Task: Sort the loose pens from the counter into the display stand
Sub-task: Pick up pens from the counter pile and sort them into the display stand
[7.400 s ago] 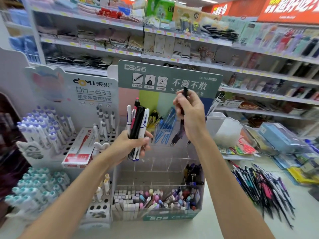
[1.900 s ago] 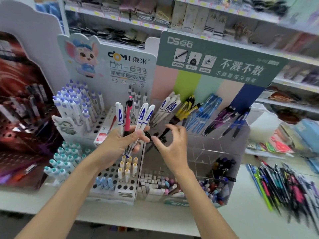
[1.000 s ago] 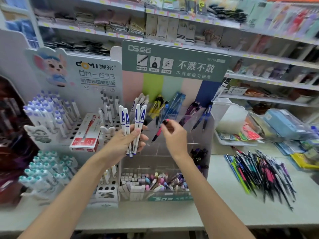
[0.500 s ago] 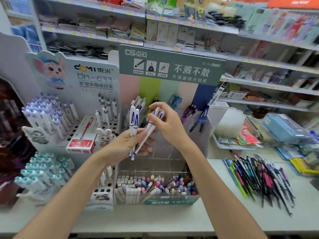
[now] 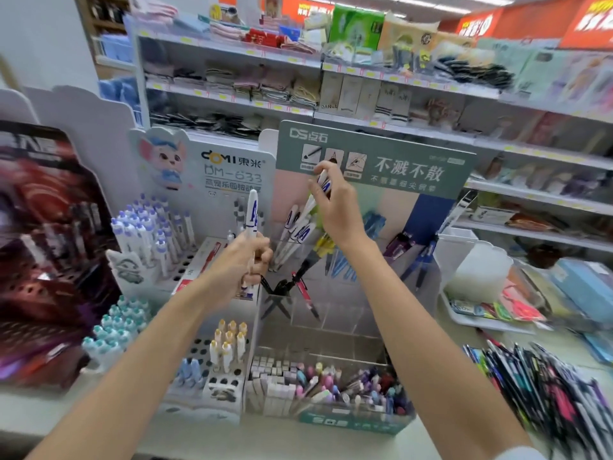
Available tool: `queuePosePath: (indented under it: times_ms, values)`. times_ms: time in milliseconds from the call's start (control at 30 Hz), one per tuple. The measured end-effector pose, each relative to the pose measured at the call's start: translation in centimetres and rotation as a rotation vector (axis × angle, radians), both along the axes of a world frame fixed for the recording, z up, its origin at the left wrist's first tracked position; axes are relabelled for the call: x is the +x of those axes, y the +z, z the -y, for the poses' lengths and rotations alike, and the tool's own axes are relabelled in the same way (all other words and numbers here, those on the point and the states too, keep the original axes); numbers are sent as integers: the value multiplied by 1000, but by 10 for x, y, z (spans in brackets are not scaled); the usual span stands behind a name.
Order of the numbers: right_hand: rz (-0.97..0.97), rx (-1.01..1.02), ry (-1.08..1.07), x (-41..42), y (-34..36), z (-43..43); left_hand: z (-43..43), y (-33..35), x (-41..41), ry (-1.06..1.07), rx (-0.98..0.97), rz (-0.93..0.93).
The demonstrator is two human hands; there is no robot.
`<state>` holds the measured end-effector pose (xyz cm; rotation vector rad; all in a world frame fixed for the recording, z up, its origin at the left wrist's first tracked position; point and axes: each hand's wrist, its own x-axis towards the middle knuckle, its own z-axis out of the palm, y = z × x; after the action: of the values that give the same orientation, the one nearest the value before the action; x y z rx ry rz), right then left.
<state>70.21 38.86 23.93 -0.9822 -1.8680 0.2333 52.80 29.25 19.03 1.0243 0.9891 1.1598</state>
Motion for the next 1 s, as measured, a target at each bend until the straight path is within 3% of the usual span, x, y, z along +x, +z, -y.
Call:
queuePosePath:
  times_ms: [100, 200, 233, 300, 367, 467, 567, 733, 800, 900, 1000]
  values:
    - [228, -71, 32, -6, -18, -6, 0, 0, -5, 6, -35, 244]
    - [605, -115, -39, -13, -20, -2, 2, -1, -8, 0, 4, 137]
    - [590, -86, -58, -13, -19, 0, 2, -1, -10, -12, 19, 97]
    - [292, -43, -4, -13, -8, 12, 3, 0, -11, -46, 43, 50]
    - [6, -230, 249, -16, 7, 25, 2, 2, -11, -88, 90, -29]
    - [92, -381, 461, -24, 15, 36, 0, 8, -4, -198, 152, -135]
    - [78, -309, 398, -20, 17, 31, -3, 14, 0, -173, 118, -135]
    - [-313, -121, 57, 7, 28, 9, -9, 13, -16, 251, 177, -289]
    - [-294, -86, -25, 8, 22, 2, -9, 10, -22, 367, 188, -291]
    - [-114, -33, -78, -3, 11, 4, -8, 6, -28, 407, 174, -321]
    - [156, -181, -78, -15, -6, 5, -7, 1, -30, 410, 176, -384]
